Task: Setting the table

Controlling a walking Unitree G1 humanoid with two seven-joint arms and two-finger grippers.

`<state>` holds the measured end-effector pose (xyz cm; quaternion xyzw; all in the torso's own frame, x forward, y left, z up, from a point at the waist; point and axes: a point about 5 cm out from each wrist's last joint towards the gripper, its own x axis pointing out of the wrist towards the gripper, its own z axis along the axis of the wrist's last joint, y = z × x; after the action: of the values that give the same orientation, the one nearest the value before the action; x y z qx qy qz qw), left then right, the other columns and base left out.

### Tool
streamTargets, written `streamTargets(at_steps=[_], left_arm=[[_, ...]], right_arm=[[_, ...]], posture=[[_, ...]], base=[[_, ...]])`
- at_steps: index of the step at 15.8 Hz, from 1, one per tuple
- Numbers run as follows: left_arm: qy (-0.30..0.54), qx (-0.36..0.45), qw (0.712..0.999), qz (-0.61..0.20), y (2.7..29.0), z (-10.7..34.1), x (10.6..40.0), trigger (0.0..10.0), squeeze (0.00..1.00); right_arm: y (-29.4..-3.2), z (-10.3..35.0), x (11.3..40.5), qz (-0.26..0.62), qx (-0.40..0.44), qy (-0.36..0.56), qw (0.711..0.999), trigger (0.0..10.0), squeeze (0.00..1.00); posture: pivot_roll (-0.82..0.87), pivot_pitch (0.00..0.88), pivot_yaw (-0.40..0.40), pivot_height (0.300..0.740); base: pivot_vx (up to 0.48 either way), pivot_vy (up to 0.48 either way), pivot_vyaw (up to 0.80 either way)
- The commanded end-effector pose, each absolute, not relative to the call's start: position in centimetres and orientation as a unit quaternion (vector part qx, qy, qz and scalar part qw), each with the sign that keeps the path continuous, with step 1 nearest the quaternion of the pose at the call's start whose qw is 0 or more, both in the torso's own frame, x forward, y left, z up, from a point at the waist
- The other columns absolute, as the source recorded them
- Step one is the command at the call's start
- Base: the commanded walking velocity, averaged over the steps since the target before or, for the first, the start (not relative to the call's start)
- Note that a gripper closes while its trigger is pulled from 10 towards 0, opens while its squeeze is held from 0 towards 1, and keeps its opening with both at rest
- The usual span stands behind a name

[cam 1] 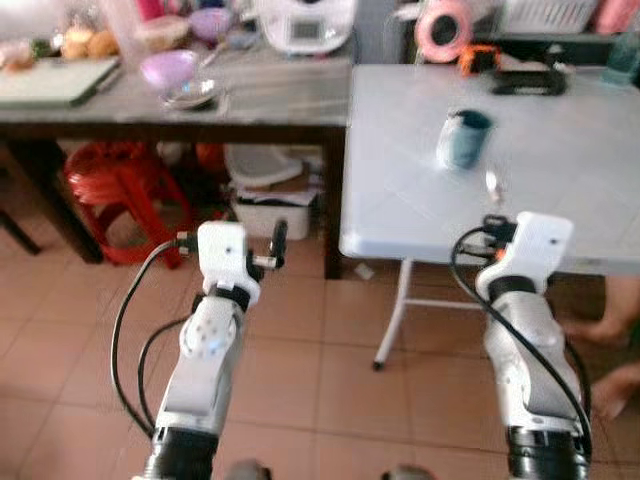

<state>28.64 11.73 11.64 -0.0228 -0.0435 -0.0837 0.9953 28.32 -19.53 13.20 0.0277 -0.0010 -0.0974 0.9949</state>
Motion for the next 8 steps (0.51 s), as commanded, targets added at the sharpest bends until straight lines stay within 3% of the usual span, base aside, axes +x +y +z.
streamTargets(at_steps=[1,8], left_arm=[[-0.036,-0.017,0.997,-0.070,12.62,11.26,28.57,10.0,0.00],[-0.045,-0.009,0.996,-0.073,12.58,11.27,28.57,10.0,0.00]], right_arm=[[-18.65,13.74,28.66,-0.083,0.033,-0.014,0.996,10.0,0.00],[-18.99,13.88,28.81,-0.088,0.028,-0.022,0.995,10.0,0.00]], posture=[[-0.03,0.000,0.020,0.740],[-0.03,0.000,0.025,0.740]], base=[[0.000,0.454,0.00],[0.000,0.438,0.00]])
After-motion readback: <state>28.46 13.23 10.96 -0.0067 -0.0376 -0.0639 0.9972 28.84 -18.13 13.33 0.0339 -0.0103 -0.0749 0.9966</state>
